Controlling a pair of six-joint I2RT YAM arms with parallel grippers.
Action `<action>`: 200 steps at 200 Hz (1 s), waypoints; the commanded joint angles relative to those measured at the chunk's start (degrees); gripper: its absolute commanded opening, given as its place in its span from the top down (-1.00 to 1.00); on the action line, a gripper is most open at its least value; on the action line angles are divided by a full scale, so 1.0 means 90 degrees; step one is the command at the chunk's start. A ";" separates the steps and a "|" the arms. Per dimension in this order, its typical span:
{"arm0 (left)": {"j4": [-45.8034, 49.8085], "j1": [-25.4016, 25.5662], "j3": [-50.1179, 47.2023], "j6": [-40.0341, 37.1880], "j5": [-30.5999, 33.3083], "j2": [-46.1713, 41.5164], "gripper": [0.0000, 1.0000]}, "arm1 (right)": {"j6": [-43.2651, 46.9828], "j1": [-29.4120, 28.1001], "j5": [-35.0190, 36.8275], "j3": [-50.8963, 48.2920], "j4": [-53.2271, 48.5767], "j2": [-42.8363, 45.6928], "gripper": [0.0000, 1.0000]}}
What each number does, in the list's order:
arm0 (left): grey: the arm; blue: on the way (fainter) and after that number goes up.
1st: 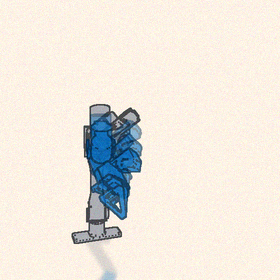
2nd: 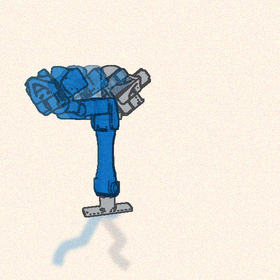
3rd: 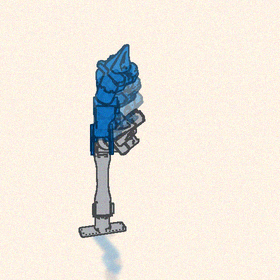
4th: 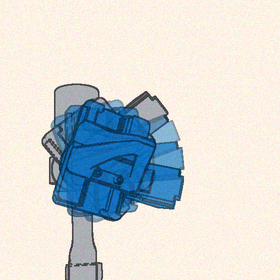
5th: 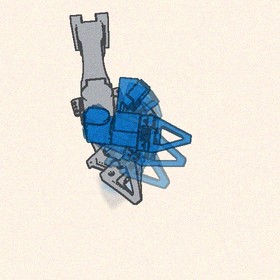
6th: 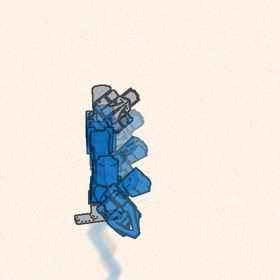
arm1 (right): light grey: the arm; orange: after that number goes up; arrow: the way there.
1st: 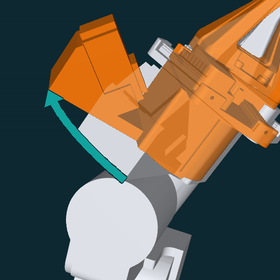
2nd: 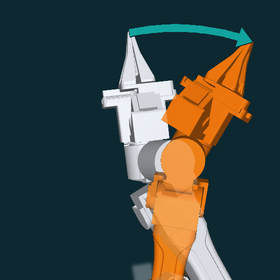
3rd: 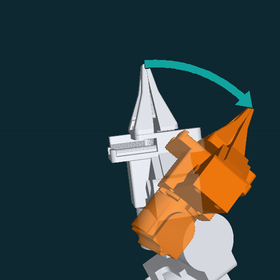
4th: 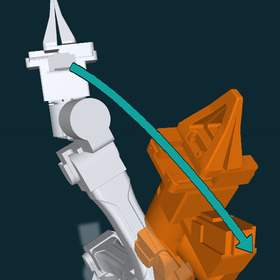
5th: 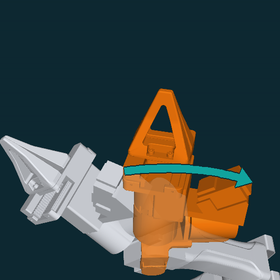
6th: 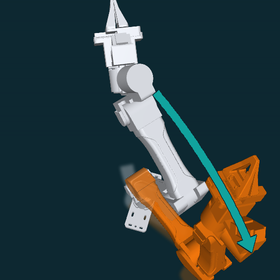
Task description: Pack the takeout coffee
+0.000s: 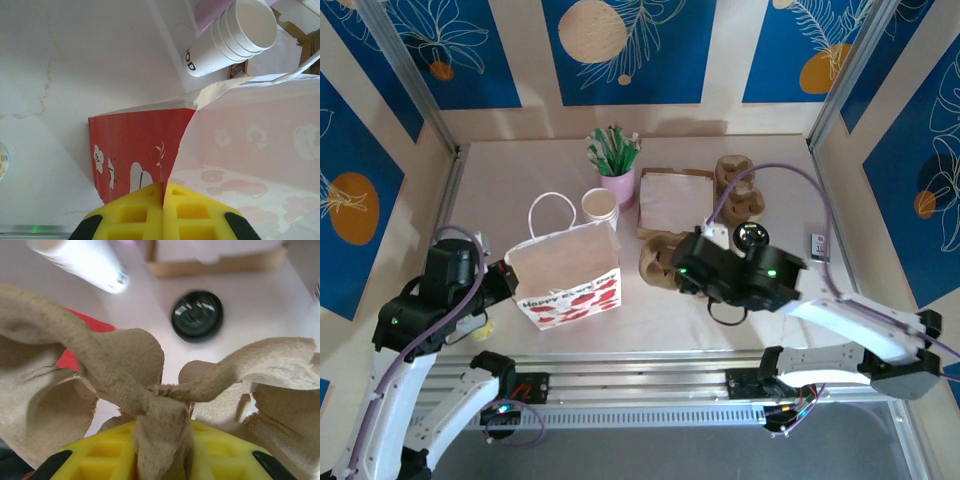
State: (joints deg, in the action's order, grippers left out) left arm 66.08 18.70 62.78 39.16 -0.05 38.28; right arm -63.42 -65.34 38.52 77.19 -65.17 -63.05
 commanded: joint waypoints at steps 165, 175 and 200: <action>0.0078 0.0062 0.0399 -0.0044 -0.0082 0.0286 1.00 | 0.3947 -0.0471 -0.2226 0.6807 -0.0642 -0.5116 0.49; 0.0052 0.0066 0.0361 -0.0024 -0.0082 0.0286 1.00 | 0.3872 -0.0510 -0.2236 0.6676 -0.0568 -0.5087 0.48; 0.0016 0.0062 0.0312 0.0010 -0.0053 0.0268 1.00 | 0.3590 -0.0533 -0.2196 0.6281 -0.0512 -0.4959 0.49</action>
State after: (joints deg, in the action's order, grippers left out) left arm 65.60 18.70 64.69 39.99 -1.41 40.73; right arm -29.28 -69.69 20.62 136.03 -69.67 -109.67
